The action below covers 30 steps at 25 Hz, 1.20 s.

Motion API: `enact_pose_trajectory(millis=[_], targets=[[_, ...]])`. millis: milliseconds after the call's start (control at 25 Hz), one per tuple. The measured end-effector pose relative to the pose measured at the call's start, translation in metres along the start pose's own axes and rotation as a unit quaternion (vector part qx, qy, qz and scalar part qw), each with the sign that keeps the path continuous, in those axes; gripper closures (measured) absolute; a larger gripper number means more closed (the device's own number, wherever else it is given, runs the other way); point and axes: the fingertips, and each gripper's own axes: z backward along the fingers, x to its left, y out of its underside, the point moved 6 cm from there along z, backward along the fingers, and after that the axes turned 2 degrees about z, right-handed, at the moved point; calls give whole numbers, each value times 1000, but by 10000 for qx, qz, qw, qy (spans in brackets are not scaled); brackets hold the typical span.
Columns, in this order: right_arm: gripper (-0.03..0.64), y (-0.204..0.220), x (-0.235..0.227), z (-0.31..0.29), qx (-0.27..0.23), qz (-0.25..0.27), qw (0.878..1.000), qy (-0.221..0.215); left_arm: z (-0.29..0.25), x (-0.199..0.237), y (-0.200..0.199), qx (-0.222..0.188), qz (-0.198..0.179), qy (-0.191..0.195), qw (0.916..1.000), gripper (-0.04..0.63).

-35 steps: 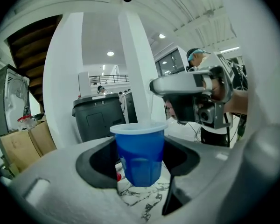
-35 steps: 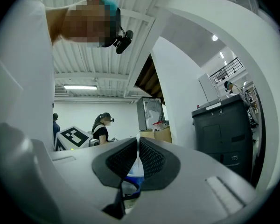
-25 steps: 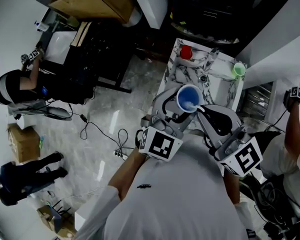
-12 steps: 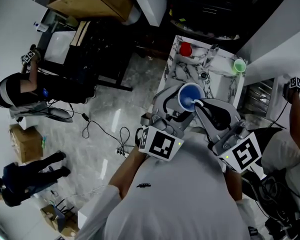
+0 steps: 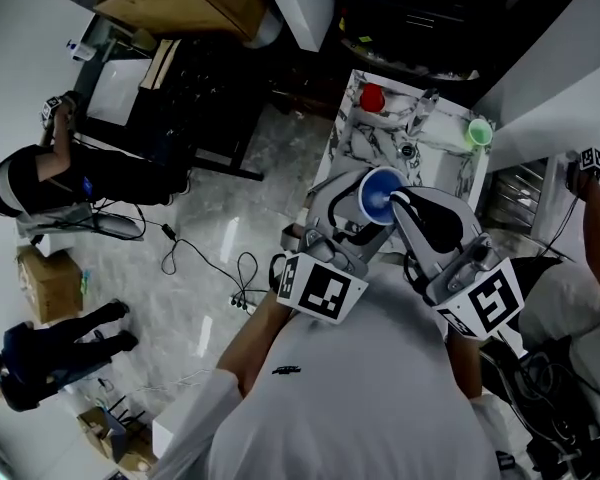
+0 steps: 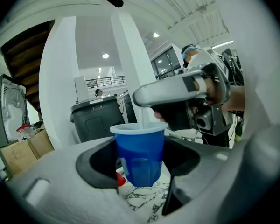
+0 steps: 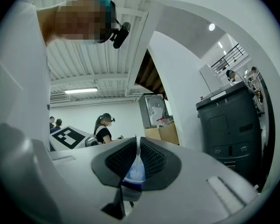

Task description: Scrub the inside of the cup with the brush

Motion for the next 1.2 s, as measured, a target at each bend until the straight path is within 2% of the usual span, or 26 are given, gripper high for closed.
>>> enact_pose_trajectory(millis=[360,680,880,1040,1200], targets=[[590,0,-2,-1,66,-170,9997,-135,-2,0,0,-20,1,16,10000,310],[591,-9,-3,11,184,-57,9997,181,2,3,-3,-50,93,-80,9999,310],[592,-8,1,13,330,-56,9993,-159,-5,0,1,-27,133,-99,9999,310],[592,-10,9,5,214,-22,9989,-419,-6,-2,-1,-14,44,-31,10000,310],[592,-15,10,-5,95,56,9987,-491,-3,-7,-1,-10,-14,154,9999,310]])
